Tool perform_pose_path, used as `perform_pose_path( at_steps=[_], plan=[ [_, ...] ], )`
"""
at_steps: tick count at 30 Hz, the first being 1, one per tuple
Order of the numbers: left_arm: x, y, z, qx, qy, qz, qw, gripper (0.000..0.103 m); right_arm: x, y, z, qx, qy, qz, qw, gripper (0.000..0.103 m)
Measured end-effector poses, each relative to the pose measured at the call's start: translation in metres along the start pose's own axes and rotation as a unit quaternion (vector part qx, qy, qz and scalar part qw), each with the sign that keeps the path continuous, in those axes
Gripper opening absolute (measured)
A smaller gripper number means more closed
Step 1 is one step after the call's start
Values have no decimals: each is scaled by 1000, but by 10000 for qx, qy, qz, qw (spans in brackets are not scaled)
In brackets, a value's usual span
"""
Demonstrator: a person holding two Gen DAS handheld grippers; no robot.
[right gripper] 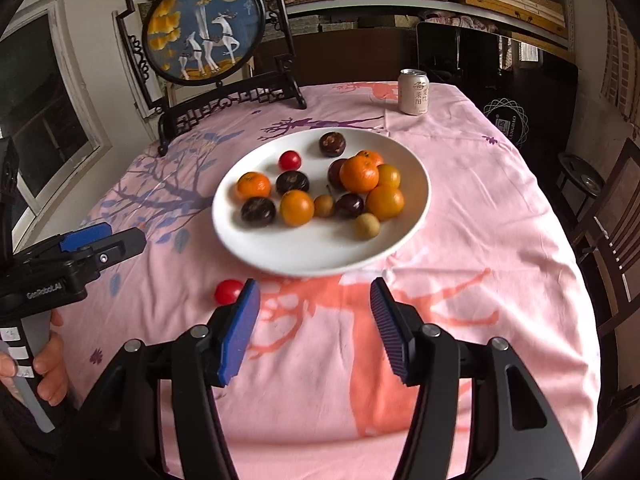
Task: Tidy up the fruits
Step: 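Grasp a dark cherry with the right tool while the left grasps a red tomato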
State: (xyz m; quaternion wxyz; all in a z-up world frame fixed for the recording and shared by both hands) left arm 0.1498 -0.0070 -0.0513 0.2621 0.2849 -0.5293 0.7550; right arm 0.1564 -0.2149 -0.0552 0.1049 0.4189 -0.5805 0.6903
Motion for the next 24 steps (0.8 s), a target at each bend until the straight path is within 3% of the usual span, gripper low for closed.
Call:
perform_pose_path(
  at_steps=[5, 9, 14, 19, 20, 21, 24],
  plan=[
    [18, 32, -41, 388, -193, -84, 9990, 92, 16, 34, -43, 162, -212, -72, 9996, 66],
    [27, 41, -58, 403, -476, -1, 9981, 92, 7, 52, -78, 400, -515, -298, 9974, 66],
    [33, 48, -75, 562, -521, -80, 9970, 92, -12, 63, -112, 741, -708, -475, 9936, 66],
    [37, 50, -82, 675, -419, -82, 9968, 92, -30, 63, -120, 830, -747, -591, 9920, 54],
    [37, 50, -81, 670, -408, -86, 9969, 92, -35, 64, -121, 857, -733, -623, 9917, 48],
    [37, 50, -80, 665, -393, -100, 9970, 92, -41, 65, -122, 882, -727, -679, 9911, 34],
    [33, 51, -74, 643, -327, -169, 9972, 92, -43, 64, -121, 940, -671, -695, 9909, 28]
  ],
)
Point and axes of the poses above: each gripper's, at about its wrist camera, not at the fingertips, and x roughly against the way its jaws point, z to its right, y to its underside, the point moved 5 cm from there along -x, roughly the way its jaws point, and after that the axes turned 12 degrees about x, right-handed, at the moved point
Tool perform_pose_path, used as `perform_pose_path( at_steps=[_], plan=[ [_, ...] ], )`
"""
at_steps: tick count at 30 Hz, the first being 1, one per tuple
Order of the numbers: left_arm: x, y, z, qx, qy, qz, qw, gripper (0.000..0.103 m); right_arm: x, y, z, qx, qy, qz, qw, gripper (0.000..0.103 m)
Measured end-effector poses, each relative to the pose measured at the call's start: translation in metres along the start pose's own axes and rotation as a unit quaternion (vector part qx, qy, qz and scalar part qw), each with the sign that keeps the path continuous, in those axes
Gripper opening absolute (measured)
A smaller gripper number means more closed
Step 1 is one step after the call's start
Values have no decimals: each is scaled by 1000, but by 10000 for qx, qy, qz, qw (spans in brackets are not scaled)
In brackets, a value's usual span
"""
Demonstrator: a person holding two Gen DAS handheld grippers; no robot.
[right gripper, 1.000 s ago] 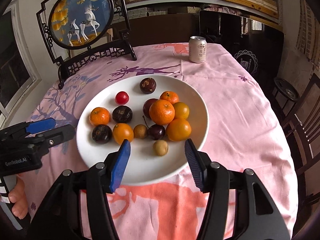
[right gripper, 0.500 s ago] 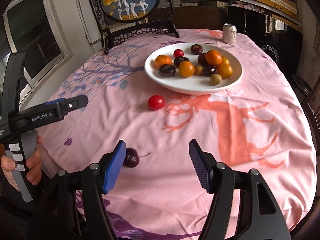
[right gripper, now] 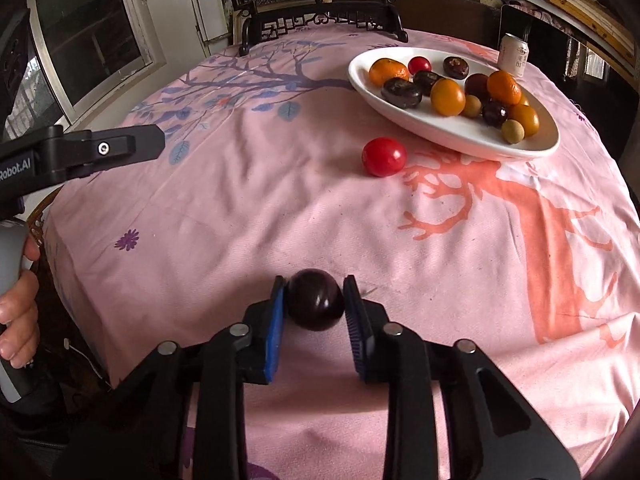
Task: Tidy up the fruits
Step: 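Grasp a dark cherry with the right tool while the left grasps a red tomato, then place the cherry and the red tomato on the white plate and release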
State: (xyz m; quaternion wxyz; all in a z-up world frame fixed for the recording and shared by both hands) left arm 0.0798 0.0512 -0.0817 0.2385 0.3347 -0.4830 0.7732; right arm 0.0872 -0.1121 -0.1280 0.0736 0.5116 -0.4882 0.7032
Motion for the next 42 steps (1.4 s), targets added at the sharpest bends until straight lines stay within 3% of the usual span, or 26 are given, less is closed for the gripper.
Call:
perform_pose_path(
  at_steps=[8, 13, 19, 22, 25, 26, 27, 33, 42],
  plan=[
    [-37, 6, 66, -575, 192, -285, 9978, 92, 51, 11, 66, -861, 649, 488, 9930, 28],
    [-80, 9, 113, -988, 9, -507, 9938, 92, 63, 30, 93, -1233, 631, 574, 9887, 28],
    [-119, 7, 133, -1058, -183, -720, 9916, 90, 65, 42, 106, -1466, 518, 587, 9861, 28],
    [-128, 10, 134, -1092, -245, -829, 9903, 76, 67, 45, 110, -1540, 472, 622, 9850, 28],
    [-128, 10, 138, -1266, -349, -654, 9892, 56, 67, 46, 112, -1577, 447, 640, 9844, 28],
    [-126, 10, 139, -1276, -268, -660, 9893, 38, 67, 46, 111, -1582, 440, 640, 9844, 28],
    [-124, 10, 140, -1267, -200, -684, 9894, 30, 67, 46, 111, -1579, 428, 638, 9845, 28],
    [-112, 13, 137, -1137, 31, -721, 9909, 30, 67, 41, 105, -1511, 457, 627, 9855, 28],
    [-60, 14, 125, -1032, 513, -598, 9915, 30, 54, 31, 98, -1402, 367, 501, 9882, 28]
  ],
)
Point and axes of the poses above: each gripper's, at about its wrist camera, not at the fingertips, and x roughly against the way its jaws point, z to its right, y to its underside, the point moved 5 cm from there along -x, roughly the way its jaws point, and after that the axes turned 12 degrees about x, right-handed, at the moved point
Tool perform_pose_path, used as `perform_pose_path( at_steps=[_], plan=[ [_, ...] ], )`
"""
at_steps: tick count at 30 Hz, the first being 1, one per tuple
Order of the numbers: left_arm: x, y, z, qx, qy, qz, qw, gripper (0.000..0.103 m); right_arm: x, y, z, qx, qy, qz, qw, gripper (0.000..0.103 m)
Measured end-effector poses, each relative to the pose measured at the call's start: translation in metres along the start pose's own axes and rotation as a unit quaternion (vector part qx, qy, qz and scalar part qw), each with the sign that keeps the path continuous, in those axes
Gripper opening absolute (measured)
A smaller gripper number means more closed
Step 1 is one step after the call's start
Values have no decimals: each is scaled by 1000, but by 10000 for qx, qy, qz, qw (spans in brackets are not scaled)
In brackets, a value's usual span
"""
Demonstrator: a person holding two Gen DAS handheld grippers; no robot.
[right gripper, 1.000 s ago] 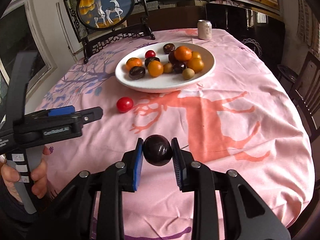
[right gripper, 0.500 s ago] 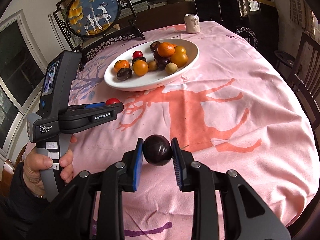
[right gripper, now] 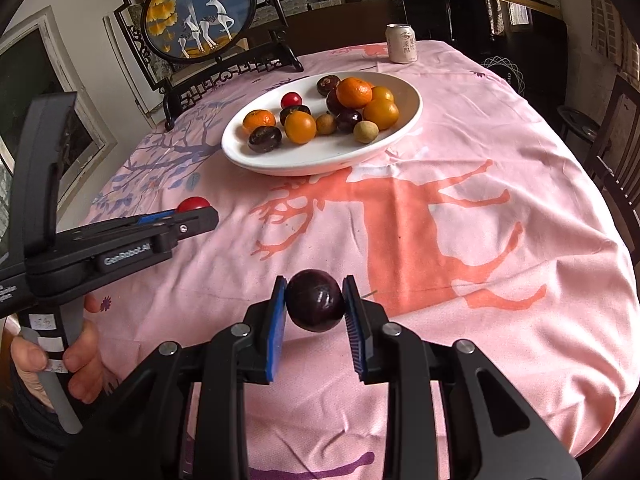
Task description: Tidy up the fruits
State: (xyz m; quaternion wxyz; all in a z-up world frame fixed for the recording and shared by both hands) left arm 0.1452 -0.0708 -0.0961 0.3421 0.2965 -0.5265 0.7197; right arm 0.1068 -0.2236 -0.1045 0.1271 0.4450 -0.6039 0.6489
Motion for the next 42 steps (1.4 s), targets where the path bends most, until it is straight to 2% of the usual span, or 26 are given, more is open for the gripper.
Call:
perform_pose_path(
  at_steps=[3, 7, 11, 14, 18, 25, 26, 27, 30, 34, 39, 42],
  plan=[
    [16, -16, 0, -97, 66, 124, 9999, 30, -2, -13, 0, 91, -61, 11, 9999, 28],
    [14, -64, 4, -178, -62, 176, 9997, 30, -9, -52, 7, 349, 49, 129, 9993, 28],
    [-13, -125, 17, -129, -146, 246, 9995, 30, -30, -109, 16, 563, 183, 244, 9979, 28],
    [-48, -153, 26, -34, -196, 124, 9997, 30, -56, -138, 25, 781, 437, 309, 9955, 28],
    [-87, -154, 27, 106, -150, -284, 9994, 30, -91, -134, 37, 582, 199, -49, 9981, 28],
    [-114, -153, 32, 16, -214, -421, 9989, 33, -106, -132, 39, 634, 186, -171, 9977, 28],
    [-114, -155, 32, 18, -228, -379, 9990, 47, -106, -133, 40, 636, 223, -147, 9976, 35],
    [-113, -156, 32, 30, -245, -307, 9992, 62, -106, -134, 41, 620, 278, -116, 9976, 59],
    [-99, -158, 32, 17, -212, -109, 9997, 77, -98, -135, 46, 556, 559, 24, 9969, 80],
    [-68, -150, 31, 17, -163, 122, 9998, 90, -77, -135, 46, 576, 751, 188, 9953, 91],
    [-22, -128, 32, -28, -26, 408, 9992, 98, -58, -128, 35, 840, 933, 198, 9919, 99],
    [5, -110, 32, -40, -31, 638, 9979, 100, -46, -118, 28, 908, 1040, 186, 9903, 99]
  ],
)
Point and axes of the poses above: each gripper's, at about its wrist camera, not at the fingertips, and x roughly against the way its jaws point, z to its right, y to its underside, the point moved 5 cm from there along -x, roughly the way its jaws point, and after that the axes turned 12 degrees about x, right-handed, at the moved point
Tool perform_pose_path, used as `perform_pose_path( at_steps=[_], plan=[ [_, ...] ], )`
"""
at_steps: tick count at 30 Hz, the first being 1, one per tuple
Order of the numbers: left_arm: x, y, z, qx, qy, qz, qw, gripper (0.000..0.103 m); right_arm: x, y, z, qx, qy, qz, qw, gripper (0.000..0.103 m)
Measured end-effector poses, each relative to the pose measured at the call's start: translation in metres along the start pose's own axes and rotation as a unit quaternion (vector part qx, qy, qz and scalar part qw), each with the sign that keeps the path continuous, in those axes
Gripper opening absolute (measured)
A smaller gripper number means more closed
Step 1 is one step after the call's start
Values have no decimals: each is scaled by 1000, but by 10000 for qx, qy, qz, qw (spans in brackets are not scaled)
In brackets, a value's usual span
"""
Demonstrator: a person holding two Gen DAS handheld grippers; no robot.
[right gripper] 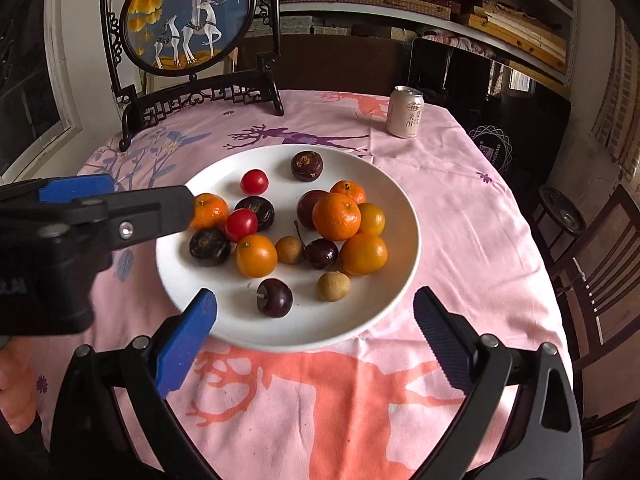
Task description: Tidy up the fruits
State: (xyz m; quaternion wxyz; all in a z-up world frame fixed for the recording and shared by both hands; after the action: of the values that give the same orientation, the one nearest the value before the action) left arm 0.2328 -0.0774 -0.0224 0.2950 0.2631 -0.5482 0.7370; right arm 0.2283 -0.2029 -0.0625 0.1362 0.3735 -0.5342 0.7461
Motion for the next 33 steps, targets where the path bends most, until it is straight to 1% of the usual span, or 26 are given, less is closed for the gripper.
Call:
perform_pose_path(
  at_steps=[4, 8, 10, 14, 24, 28, 33],
  plan=[
    [30, 22, -5, 28, -44, 155, 9999, 100, 19, 14, -6, -57, 46, 32, 10000, 99],
    [53, 46, -9, -47, -310, 308, 9990, 100, 35, 29, -12, -75, 117, 1, 9999, 99],
    [63, 56, -11, -59, -327, 380, 9987, 100, 41, 37, -12, -146, 195, -24, 9997, 101],
    [80, 70, -17, 41, -311, 433, 9986, 100, 49, 47, -14, -322, 226, -83, 9992, 102],
    [108, 87, -22, -12, -333, 590, 9977, 100, 69, 55, -27, -338, 252, -46, 9991, 102],
    [111, 88, -22, -36, -304, 597, 9977, 100, 72, 55, -31, -305, 236, -32, 9992, 102],
    [111, 88, -23, -55, -358, 609, 9975, 100, 75, 53, -32, -341, 225, 3, 9992, 102]
  ],
)
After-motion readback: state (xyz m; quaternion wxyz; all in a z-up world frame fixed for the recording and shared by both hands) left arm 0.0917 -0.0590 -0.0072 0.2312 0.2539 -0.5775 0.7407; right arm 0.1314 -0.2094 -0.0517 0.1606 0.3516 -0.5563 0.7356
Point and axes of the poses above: each gripper's, at about its wrist camera, not at the fingertips, and x roughly against the way its jaws point, z to its right, y to its underside, the point moved 5 cm from there along -x, roughly the way its jaws point, and after that the axes turned 12 degrees about x, right-handed, at the moved point
